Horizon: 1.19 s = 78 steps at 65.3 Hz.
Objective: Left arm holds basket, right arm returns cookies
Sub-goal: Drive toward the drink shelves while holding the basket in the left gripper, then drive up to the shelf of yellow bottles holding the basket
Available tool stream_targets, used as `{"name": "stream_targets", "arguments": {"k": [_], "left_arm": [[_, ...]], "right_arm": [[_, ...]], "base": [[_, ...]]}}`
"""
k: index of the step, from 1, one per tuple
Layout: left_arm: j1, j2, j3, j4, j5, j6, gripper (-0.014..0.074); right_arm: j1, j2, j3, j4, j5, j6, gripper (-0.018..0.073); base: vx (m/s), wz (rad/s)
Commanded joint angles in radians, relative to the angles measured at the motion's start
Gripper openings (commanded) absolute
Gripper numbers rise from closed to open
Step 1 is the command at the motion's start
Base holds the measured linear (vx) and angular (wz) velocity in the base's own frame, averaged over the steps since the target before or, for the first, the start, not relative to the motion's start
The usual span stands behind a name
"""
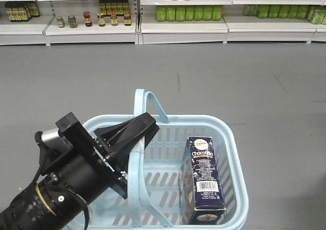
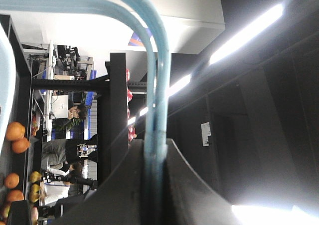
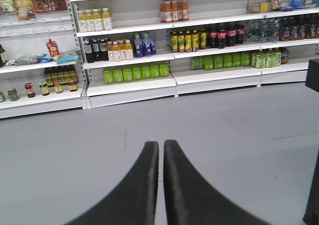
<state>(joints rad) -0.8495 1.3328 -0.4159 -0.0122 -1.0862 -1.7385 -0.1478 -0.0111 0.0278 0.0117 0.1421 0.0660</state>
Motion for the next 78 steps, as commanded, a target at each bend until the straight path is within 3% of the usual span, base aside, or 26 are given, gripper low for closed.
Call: {"name": "stream_targets", "arguments": {"k": [1,78], "left_arm": [[-0.007,-0.031,-0.028,-0.007,-0.174,-0.001,-0.0003],[-0.007,-0.031,-0.028,-0.007,-0.174,-0.001,-0.0003]], "right_arm": [[-0.002,-0.013,0.018,-0.006,-0.077,-0.009,-0.0006],[-0.002,-0.013,0.018,-0.006,-0.077,-0.009,-0.0006]], "base": [[0.53,0.03],[0.53,0.00]]}}
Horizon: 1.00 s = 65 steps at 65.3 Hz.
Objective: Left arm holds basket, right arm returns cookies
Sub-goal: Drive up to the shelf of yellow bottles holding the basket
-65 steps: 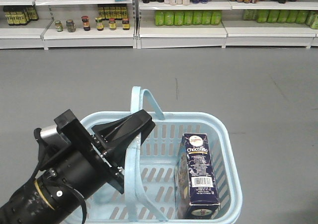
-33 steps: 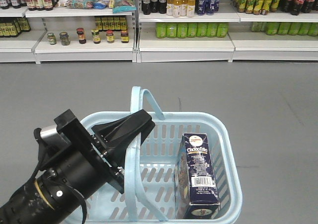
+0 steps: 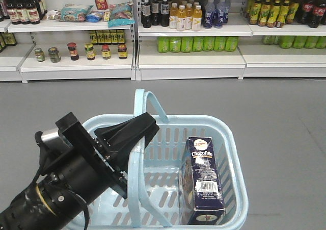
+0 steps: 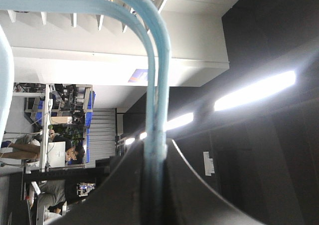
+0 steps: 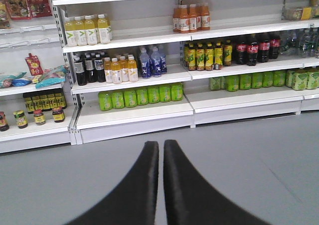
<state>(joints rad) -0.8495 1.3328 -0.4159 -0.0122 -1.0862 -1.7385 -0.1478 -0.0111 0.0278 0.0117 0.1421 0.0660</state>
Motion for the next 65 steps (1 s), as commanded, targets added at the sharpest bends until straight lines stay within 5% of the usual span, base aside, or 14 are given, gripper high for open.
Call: {"name": "stream_targets", "arguments": {"k": [1,65], "left_arm": [[-0.007,-0.031,-0.028,-0.007,-0.174,-0.001,-0.0003],[-0.007,-0.031,-0.028,-0.007,-0.174,-0.001,-0.0003]], "right_arm": [[-0.002,-0.013,0.018,-0.006,-0.077,-0.009,-0.0006],[-0.002,-0.013,0.018,-0.006,-0.076,-0.009,-0.0006]], "base": [[0.52,-0.01],[0.51,0.00]]}}
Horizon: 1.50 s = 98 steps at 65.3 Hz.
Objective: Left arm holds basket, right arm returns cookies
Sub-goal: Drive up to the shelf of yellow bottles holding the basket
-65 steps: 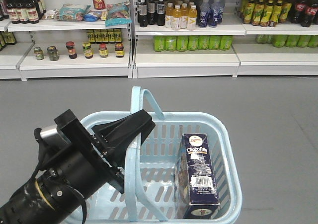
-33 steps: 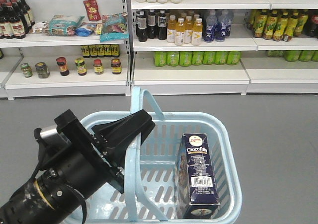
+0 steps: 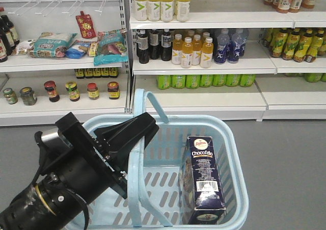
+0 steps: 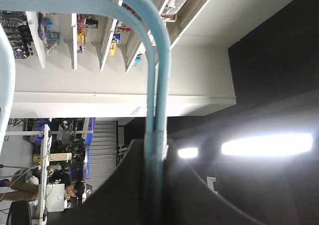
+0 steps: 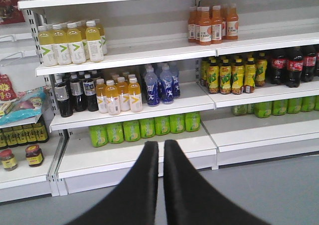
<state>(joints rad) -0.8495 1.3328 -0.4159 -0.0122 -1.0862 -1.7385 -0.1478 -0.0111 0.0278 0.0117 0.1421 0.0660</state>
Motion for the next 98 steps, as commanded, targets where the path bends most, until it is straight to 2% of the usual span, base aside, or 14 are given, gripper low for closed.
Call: {"name": "stream_targets", "arguments": {"k": [1,98], "left_arm": [[-0.007,-0.031,-0.028,-0.007,-0.174,-0.001,-0.0003],[-0.007,-0.031,-0.028,-0.007,-0.174,-0.001,-0.0003]], "right_arm": [[-0.002,-0.013,0.018,-0.006,-0.076,-0.009,-0.0006],[-0.002,-0.013,0.018,-0.006,-0.076,-0.009,-0.0006]], "base": [[0.48,-0.03],[0.41,-0.04]]}}
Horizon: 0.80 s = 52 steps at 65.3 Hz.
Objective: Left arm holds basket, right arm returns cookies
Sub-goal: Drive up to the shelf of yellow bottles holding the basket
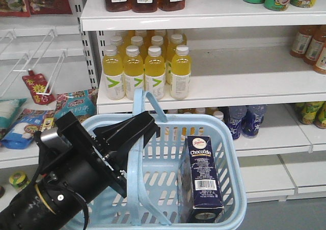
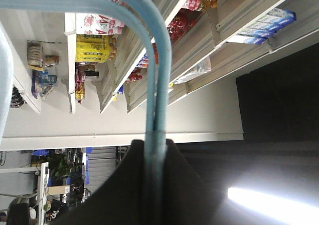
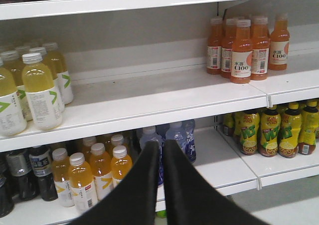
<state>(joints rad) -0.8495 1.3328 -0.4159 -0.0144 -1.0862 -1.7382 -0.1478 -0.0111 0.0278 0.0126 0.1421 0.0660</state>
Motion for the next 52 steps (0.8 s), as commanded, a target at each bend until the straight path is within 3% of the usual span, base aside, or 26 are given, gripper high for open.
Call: {"name": "stream_targets", "arguments": {"k": [1,52], "left_arm": [[-0.007,-0.031,-0.028,-0.005,-0.174,-0.002,-0.0003],[-0.007,-0.031,-0.028,-0.006,-0.174,-0.002,-0.0003]], "right_arm": [[-0.002,-0.013,0.018,-0.007,-0.076,-0.009,-0.0006],[-0.002,-0.013,0.018,-0.007,-0.076,-0.009,-0.0006]], "base": [[0.24,-0.15],[0.13,-0.33]]}}
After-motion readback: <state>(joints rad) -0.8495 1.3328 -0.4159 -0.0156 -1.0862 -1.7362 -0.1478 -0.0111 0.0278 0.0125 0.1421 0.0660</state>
